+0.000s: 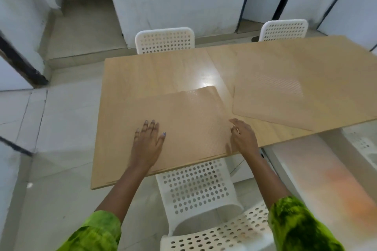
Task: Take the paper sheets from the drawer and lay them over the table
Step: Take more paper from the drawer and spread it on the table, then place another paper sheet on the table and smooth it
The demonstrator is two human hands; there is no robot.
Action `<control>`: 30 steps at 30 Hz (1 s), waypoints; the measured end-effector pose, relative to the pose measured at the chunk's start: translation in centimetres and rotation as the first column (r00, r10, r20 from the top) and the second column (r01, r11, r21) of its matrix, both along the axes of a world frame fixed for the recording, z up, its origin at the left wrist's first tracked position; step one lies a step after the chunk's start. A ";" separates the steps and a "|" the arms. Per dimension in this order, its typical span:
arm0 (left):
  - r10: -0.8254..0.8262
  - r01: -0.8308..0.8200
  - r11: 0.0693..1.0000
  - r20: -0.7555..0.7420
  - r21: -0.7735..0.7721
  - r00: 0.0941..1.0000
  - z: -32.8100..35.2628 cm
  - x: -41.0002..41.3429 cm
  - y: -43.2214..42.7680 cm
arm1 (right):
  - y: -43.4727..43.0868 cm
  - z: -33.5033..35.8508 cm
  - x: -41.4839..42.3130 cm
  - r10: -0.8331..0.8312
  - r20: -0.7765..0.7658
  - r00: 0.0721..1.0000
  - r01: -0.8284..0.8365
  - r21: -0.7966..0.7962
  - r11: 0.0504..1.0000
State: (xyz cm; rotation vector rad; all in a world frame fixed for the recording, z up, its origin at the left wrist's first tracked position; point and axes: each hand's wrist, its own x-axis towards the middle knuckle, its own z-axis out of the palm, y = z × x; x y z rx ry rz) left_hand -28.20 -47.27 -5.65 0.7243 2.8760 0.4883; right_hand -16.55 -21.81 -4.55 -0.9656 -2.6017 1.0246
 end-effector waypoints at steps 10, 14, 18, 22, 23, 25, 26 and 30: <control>-0.208 0.156 0.943 0.157 0.293 0.965 2.4 5.0 18.8 | 16.1 2.2 4.3 -0.043 0.200 0.979 0.038 0.032 0.999; -0.095 -0.284 0.828 0.620 0.483 0.779 2.9 5.3 25.5 | 20.8 1.4 4.0 0.061 0.305 0.950 -0.071 0.024 0.997; -0.188 -0.765 0.536 0.934 0.358 0.305 3.2 6.2 29.8 | 23.5 0.5 3.3 0.188 0.410 0.892 -0.235 0.065 0.970; -0.225 -0.905 0.384 0.969 0.184 0.101 3.0 7.1 32.9 | 24.3 -0.3 3.7 0.358 0.546 0.757 -0.491 0.115 0.864; -0.240 -0.931 0.332 0.968 0.152 0.072 3.2 7.2 33.3 | 24.3 -0.5 3.8 0.355 0.567 0.744 -0.524 0.166 0.835; -0.238 -0.962 0.250 0.970 0.110 0.049 3.8 7.4 34.1 | 23.9 -0.5 3.8 0.308 0.588 0.748 -0.549 0.287 0.785; -0.229 -0.967 0.228 0.972 0.111 0.057 3.9 7.6 34.5 | 23.7 -0.5 3.7 0.288 0.592 0.752 -0.558 0.340 0.757; -0.175 -0.992 0.098 0.983 0.077 0.059 4.7 8.1 35.8 | 23.2 -1.3 2.7 0.292 0.608 0.739 -0.614 0.428 0.663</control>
